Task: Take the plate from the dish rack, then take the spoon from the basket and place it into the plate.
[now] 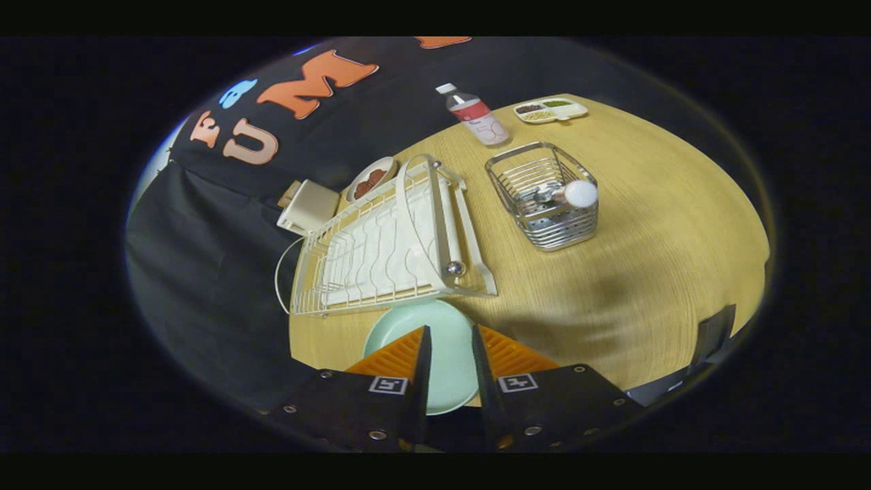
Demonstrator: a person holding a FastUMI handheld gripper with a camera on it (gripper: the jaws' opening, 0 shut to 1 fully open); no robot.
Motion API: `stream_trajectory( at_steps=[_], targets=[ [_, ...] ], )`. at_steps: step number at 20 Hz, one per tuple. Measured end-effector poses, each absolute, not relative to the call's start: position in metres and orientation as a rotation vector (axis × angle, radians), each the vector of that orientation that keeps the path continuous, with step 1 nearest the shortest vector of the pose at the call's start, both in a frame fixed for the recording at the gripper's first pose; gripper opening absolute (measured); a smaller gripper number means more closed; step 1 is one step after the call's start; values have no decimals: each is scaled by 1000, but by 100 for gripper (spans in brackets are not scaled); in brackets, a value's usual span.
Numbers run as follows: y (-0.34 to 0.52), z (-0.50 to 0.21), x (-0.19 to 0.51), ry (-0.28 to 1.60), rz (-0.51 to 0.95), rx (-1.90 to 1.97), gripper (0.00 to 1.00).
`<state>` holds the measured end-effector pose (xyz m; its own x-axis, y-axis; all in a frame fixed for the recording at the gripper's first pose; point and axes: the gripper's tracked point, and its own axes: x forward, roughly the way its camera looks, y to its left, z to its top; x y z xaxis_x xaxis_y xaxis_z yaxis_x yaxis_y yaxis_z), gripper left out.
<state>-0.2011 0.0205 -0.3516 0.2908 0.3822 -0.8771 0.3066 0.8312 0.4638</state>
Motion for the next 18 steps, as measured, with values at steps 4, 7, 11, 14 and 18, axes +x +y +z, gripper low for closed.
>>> stream_trajectory(
  at_steps=[4,7,11,14,18],
  targets=[
    [-11,-338,-179,1192,-1,562,59],
    [-35,-331,-161,1089,-47,485,77],
    [-50,-320,-137,947,-56,432,90],
    [-62,-324,-125,872,-67,364,92],
    [-71,-337,-116,805,-64,219,83]
  ],
)
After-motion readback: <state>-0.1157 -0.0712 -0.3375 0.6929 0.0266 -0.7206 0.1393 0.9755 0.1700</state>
